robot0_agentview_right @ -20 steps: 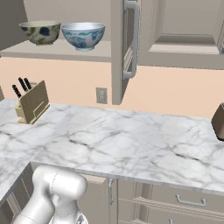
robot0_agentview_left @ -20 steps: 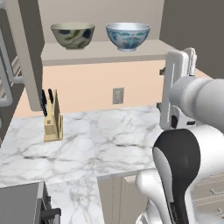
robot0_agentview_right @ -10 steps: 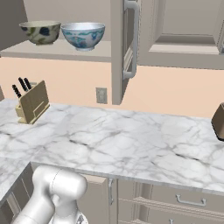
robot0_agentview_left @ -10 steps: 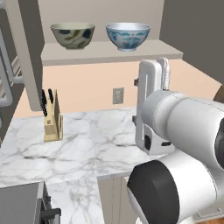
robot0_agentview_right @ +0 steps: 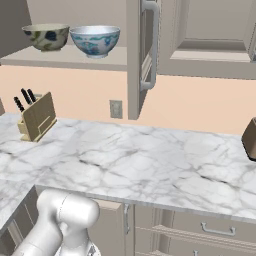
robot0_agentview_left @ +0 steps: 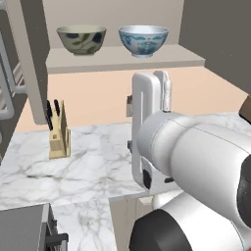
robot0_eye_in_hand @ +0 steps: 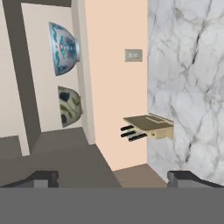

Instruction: Open the cabinet. Pick the bowls from the counter and place them in the cabinet. Then close the cabinet.

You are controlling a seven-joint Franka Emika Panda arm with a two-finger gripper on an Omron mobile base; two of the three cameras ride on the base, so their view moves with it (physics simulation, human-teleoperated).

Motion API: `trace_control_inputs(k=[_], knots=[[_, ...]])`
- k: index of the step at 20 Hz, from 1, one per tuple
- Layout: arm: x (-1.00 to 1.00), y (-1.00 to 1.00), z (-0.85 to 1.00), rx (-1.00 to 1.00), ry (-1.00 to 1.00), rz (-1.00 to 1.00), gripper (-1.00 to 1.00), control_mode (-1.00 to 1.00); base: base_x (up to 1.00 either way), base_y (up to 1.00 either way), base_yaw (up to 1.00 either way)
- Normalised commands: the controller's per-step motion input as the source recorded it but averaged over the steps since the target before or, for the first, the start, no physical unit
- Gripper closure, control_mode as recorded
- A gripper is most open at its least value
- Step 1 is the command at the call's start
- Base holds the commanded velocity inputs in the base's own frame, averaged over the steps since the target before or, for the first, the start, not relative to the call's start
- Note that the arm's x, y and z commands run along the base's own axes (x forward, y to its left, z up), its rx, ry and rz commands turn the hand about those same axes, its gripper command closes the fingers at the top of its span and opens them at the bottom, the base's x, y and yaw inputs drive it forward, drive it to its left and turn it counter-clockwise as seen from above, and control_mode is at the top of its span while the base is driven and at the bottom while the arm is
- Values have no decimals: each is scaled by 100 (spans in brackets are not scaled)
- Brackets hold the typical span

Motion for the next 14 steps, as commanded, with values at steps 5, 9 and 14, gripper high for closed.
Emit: trace_control_inputs(k=[5, 9, 14], knots=[[-26, 50, 2, 0, 0, 9, -100, -100, 0, 0, 0], [-15, 43, 3, 0, 0, 11, -100, -100, 0, 0, 0], [-13, 36, 9, 0, 0, 18, -100, -100, 0, 0, 0]])
